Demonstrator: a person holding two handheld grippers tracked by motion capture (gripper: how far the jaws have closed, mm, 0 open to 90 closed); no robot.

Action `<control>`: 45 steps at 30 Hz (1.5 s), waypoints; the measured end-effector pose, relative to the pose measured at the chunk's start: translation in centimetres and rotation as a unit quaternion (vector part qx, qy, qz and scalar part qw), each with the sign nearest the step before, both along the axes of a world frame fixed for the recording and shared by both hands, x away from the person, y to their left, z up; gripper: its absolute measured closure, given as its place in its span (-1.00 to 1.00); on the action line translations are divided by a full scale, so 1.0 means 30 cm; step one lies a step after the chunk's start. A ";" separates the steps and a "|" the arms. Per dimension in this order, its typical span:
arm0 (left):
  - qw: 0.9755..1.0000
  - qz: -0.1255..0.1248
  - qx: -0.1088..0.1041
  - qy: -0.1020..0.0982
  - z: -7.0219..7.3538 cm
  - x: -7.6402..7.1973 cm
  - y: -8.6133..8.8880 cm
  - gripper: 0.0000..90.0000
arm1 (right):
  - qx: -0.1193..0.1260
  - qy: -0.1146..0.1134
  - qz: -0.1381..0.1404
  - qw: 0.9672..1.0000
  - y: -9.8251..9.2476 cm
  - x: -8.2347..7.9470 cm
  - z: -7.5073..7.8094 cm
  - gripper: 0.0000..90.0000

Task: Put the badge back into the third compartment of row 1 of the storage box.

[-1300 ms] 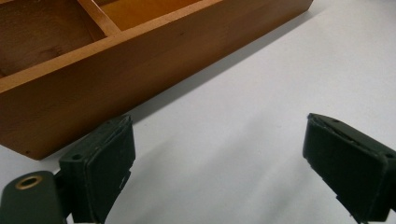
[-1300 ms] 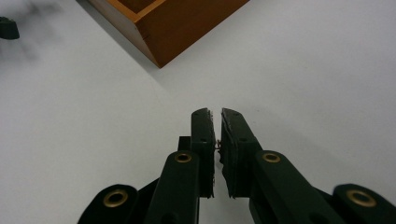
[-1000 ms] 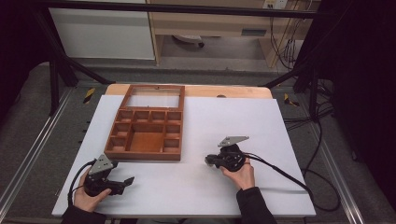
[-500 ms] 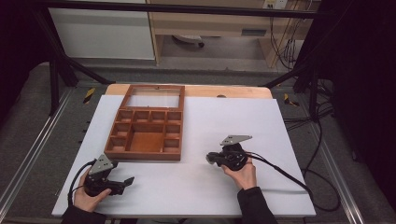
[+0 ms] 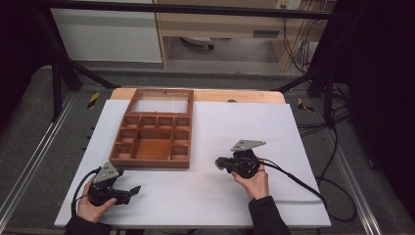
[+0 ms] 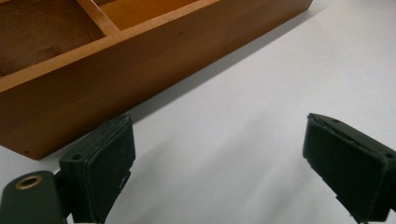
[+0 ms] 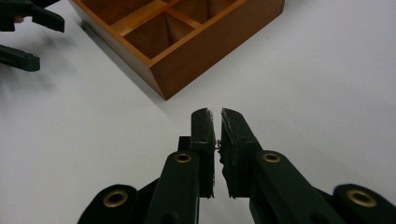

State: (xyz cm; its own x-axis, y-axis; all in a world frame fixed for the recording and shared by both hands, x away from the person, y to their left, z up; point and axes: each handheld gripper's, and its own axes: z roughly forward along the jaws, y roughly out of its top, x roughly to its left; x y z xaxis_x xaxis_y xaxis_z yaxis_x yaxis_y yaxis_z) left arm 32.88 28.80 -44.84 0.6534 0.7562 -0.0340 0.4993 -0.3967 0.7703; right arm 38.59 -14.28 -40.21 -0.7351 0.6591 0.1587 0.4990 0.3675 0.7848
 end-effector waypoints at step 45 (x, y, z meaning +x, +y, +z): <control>1.000 -0.001 -0.001 0.000 0.001 0.000 0.002 -0.80 | 0.029 -0.036 -0.020 0.999 0.085 0.045 0.117 0.86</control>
State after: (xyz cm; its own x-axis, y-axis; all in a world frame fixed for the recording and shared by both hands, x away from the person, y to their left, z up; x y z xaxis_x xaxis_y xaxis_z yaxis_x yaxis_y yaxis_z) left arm 32.88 28.87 -44.81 0.6550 0.7548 -0.0354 0.4983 -0.3962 0.7712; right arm 39.93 -11.74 -36.69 -0.7188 0.6799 0.1453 0.4549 0.3018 0.8379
